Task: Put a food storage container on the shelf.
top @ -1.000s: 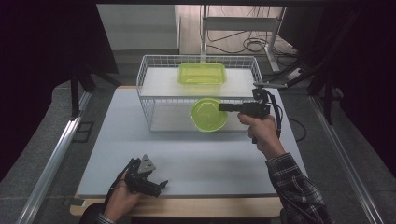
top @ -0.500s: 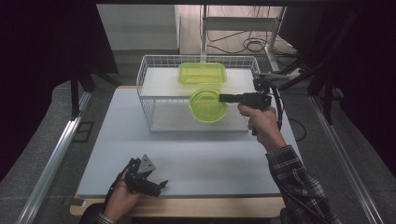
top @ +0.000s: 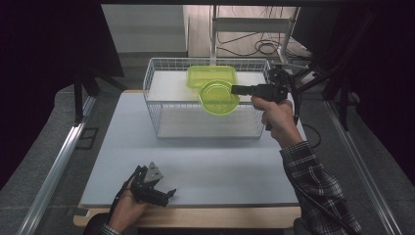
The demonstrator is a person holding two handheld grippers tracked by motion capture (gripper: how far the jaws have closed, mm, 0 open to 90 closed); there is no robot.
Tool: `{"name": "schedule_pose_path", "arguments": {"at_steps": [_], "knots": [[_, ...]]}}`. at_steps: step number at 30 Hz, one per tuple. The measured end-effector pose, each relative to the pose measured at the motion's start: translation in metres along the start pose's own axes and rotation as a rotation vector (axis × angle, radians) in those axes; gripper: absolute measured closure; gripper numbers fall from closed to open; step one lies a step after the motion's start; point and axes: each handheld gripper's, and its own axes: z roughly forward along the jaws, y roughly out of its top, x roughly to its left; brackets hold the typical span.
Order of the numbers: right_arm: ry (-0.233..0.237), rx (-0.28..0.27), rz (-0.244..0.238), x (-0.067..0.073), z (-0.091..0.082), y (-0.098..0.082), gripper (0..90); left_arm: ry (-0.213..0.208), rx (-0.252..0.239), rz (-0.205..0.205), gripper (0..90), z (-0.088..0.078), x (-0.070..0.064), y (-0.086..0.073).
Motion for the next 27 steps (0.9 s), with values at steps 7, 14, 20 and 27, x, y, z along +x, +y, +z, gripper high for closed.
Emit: {"name": "schedule_pose_path", "arguments": {"at_steps": [7,14,20,27], "knots": [[-0.007,-0.023,-0.006,0.008,0.002,0.015,80.8,0.003,-0.009,-0.003,0.2,-0.001,0.0,0.0],[-0.028,-0.048,-0.018,0.013,0.008,0.03,80.8,0.005,-0.01,0.001,0.2,-0.001,0.0,0.0],[-0.059,-0.074,-0.021,0.014,0.015,0.04,80.8,0.005,-0.016,-0.003,0.3,-0.002,0.0,0.0],[-0.107,-0.11,-0.029,0.015,0.02,0.053,80.8,0.005,-0.013,0.002,0.4,-0.002,-0.001,0.0]]}}
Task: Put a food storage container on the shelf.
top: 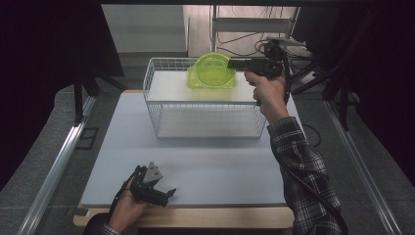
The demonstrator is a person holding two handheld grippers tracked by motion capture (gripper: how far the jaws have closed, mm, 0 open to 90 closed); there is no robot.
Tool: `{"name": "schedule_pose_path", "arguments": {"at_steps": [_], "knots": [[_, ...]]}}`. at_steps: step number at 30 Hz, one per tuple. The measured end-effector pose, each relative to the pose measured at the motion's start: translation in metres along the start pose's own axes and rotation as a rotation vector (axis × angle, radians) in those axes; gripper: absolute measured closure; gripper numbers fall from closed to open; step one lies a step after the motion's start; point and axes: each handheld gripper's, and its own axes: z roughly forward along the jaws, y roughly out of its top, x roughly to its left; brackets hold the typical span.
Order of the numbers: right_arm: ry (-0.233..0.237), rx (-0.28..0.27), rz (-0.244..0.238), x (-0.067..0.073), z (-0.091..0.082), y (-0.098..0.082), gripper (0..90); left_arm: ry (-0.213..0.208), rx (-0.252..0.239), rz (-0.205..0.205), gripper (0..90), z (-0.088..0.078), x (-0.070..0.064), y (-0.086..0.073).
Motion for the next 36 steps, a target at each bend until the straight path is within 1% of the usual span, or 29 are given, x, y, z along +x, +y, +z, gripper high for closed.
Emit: {"name": "schedule_pose_path", "arguments": {"at_steps": [1,4,8,12,14,17,21,24,28,33,36], "knots": [[-0.01,-0.003,0.004,0.001,0.002,0.002,80.8,0.001,0.0,0.003,0.4,0.0,0.0,0.0],[-0.033,-0.011,-0.005,0.0,0.006,0.005,80.8,0.001,0.002,0.004,0.4,0.0,0.0,0.0],[-0.052,-0.021,0.009,-0.004,0.013,0.008,80.8,-0.001,0.002,0.005,0.5,0.0,0.0,0.0],[-0.074,-0.02,0.013,-0.007,0.021,0.009,80.7,0.0,0.003,0.007,0.6,0.0,-0.001,0.0],[-0.09,-0.018,0.012,-0.007,0.023,0.01,80.5,-0.002,0.003,0.009,0.6,0.0,-0.001,0.0],[-0.105,-0.032,0.013,-0.008,0.025,0.01,79.7,-0.003,0.004,0.012,0.7,0.0,-0.001,0.0],[-0.124,-0.037,0.007,-0.008,0.027,0.01,78.8,-0.002,0.009,0.021,0.8,0.001,-0.002,0.0],[-0.156,-0.034,-0.009,-0.007,0.029,0.011,76.1,-0.004,0.014,0.026,0.9,0.001,-0.003,0.0],[-0.178,-0.033,-0.015,-0.007,0.031,0.012,73.1,-0.006,0.027,0.037,1.0,0.003,-0.004,0.0],[-0.177,-0.018,-0.022,-0.009,0.032,0.012,65.4,-0.006,0.024,0.035,1.0,0.002,-0.004,0.0],[-0.163,-0.006,-0.041,-0.008,0.03,0.012,60.2,-0.005,0.022,0.032,1.0,0.002,-0.004,0.0]]}}
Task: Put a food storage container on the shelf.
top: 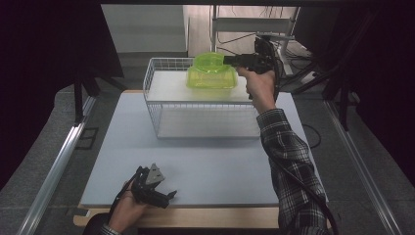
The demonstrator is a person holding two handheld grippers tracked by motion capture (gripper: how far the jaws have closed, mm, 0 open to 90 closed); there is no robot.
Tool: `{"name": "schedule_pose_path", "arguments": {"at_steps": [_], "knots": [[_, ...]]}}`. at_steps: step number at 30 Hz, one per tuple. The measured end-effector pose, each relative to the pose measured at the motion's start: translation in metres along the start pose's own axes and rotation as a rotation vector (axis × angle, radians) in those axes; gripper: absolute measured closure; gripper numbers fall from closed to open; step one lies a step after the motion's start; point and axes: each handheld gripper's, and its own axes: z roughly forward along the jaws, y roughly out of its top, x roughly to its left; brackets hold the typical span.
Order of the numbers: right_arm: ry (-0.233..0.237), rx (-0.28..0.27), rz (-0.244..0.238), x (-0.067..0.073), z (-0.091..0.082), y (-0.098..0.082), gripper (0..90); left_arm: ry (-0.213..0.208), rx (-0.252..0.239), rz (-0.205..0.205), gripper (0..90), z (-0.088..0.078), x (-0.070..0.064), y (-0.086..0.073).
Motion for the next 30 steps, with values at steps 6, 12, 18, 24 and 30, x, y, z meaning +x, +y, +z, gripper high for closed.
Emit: {"name": "schedule_pose_path", "arguments": {"at_steps": [6,12,18,24,30], "knots": [[0.027,0.0,-0.047,0.001,-0.007,-0.002,46.6,0.001,0.001,-0.003,1.2,0.0,0.0,0.0],[0.053,0.018,-0.099,0.003,-0.013,-0.008,39.5,0.0,0.004,-0.002,1.2,0.0,0.0,0.0],[0.059,0.034,-0.166,0.005,-0.019,-0.018,33.8,-0.002,0.007,0.003,1.1,0.001,-0.001,0.0],[0.052,0.045,-0.227,0.007,-0.024,-0.027,27.9,-0.002,0.007,0.004,1.2,0.001,-0.001,0.0],[0.045,0.058,-0.269,0.004,-0.027,-0.038,21.8,-0.001,0.005,0.004,1.2,0.001,-0.001,0.0]]}}
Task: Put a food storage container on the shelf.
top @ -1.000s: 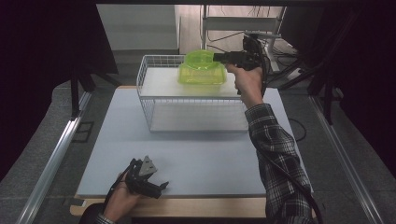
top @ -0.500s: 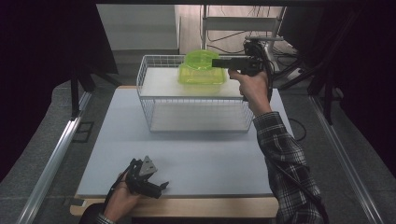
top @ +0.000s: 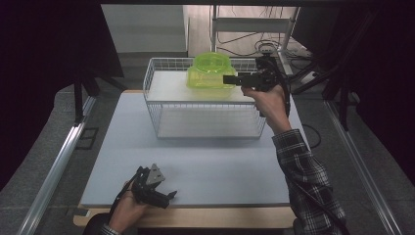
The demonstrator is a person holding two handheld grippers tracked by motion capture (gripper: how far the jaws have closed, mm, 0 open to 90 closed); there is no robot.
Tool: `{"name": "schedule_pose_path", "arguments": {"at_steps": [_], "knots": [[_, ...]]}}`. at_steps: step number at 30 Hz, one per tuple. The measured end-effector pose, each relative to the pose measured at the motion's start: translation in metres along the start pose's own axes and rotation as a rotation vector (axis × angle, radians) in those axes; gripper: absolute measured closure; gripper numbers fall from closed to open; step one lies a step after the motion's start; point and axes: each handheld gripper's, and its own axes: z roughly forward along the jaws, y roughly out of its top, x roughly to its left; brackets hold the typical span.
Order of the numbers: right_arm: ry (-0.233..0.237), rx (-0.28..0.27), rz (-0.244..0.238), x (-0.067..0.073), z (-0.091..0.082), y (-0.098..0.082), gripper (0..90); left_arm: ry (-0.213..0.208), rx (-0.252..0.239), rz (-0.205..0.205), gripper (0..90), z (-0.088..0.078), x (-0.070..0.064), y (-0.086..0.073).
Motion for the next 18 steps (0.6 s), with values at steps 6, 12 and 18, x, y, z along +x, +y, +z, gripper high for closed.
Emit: {"name": "schedule_pose_path", "arguments": {"at_steps": [6,12,18], "knots": [[-0.011,0.01,-0.033,0.0,-0.003,-0.011,17.0,-0.006,0.002,-0.002,1.2,0.0,0.001,0.0],[-0.005,0.013,-0.043,0.001,-0.006,-0.021,13.1,-0.014,-0.005,-0.011,2.0,0.0,0.003,-0.001],[-0.005,0.024,-0.054,0.002,-0.007,-0.032,11.1,-0.01,-0.004,-0.012,2.2,0.001,0.002,-0.001]]}}
